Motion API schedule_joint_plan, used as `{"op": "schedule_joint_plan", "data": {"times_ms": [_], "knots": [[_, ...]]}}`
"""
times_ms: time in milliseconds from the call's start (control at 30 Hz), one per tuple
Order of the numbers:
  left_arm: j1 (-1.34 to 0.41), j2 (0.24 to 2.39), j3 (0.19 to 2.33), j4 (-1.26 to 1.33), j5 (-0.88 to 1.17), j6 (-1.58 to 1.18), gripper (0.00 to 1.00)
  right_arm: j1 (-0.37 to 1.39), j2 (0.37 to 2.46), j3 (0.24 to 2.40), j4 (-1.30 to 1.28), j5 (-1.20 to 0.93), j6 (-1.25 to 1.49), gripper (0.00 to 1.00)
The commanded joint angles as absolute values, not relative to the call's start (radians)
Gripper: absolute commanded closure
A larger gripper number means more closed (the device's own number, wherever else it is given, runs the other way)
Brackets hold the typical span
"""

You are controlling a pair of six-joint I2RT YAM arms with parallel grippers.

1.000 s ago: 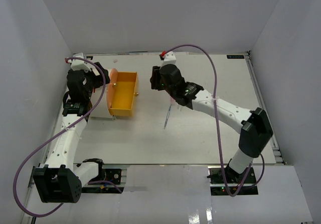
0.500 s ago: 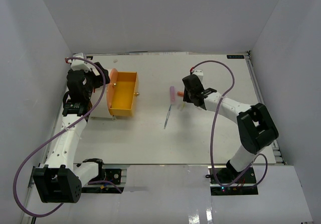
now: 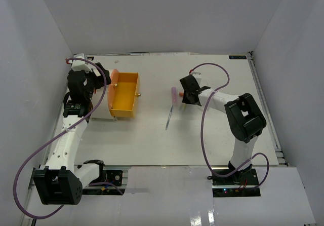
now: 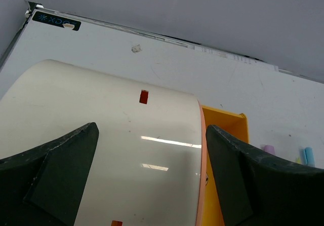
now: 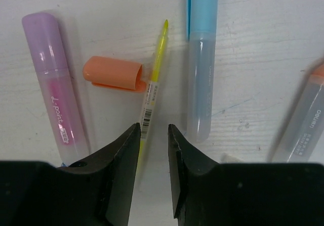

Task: Sort the stationery into containers
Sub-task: Pick up the pen from the center of the board.

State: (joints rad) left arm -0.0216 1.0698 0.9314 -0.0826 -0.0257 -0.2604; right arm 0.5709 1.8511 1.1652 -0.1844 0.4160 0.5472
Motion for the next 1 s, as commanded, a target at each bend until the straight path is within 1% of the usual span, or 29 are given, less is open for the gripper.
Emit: {"op": "schedule_joint_plan", "data": {"times_ms": [0,333,500,733,967], "knots": [[-0.021,1.071,0.934,-0.189,-0.002,-0.282,0.02,0.563,1.876,1.227,-0.167,0.425,0.583,0.65],[-0.021,1.072,0.936,-0.19,-0.002,-0.281,0.02,0.546,1.947,1.25,-0.169,0.436,0.629,0.68],[-0.021,1.072,0.934,-0.19,-0.002,-0.281,0.02,0.543,1.947,1.238,-0.172,0.449,0.644,0.73],[-0.021,1.074,0.936,-0.189,-0.002,-0.281,0.02,0.54,1.904,1.215,-0.169,0.468,0.664,0.83],[-0.02,1.074,0.95,-0.196,-0.002,-0.281,0.02,0.541,1.839,1.187,-0.169,0.463,0.678,0.86]]}}
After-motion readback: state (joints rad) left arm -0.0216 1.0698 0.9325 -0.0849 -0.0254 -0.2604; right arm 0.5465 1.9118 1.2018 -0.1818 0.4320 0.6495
